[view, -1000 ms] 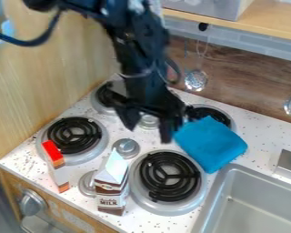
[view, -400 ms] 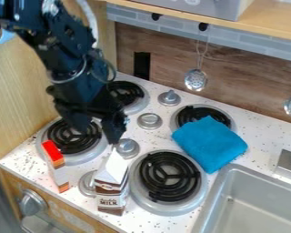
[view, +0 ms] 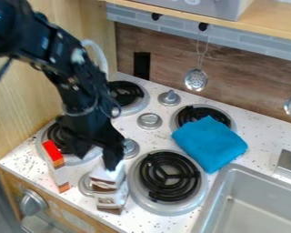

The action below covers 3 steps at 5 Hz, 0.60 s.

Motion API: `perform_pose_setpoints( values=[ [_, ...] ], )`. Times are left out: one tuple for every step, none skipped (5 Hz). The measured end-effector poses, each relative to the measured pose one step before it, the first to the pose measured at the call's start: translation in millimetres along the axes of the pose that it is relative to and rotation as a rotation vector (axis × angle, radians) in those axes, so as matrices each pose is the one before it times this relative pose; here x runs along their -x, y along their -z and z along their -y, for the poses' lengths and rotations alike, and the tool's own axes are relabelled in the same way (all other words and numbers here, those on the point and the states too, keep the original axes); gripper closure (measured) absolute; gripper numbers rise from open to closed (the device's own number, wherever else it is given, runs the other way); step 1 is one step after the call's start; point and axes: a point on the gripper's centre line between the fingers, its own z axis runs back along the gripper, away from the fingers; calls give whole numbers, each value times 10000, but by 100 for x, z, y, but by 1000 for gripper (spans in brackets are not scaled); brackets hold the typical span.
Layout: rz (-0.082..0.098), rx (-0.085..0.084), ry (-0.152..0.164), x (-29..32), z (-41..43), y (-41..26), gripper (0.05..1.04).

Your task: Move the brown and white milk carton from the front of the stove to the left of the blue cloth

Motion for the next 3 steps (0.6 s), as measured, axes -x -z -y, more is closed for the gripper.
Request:
perform_pose_setpoints(
  values=[
    [-267, 129, -28, -331, 838, 1470, 83],
    [99, 30, -64, -402, 496, -124, 83],
    [-17, -2, 43, 30, 69, 3, 83]
  ],
)
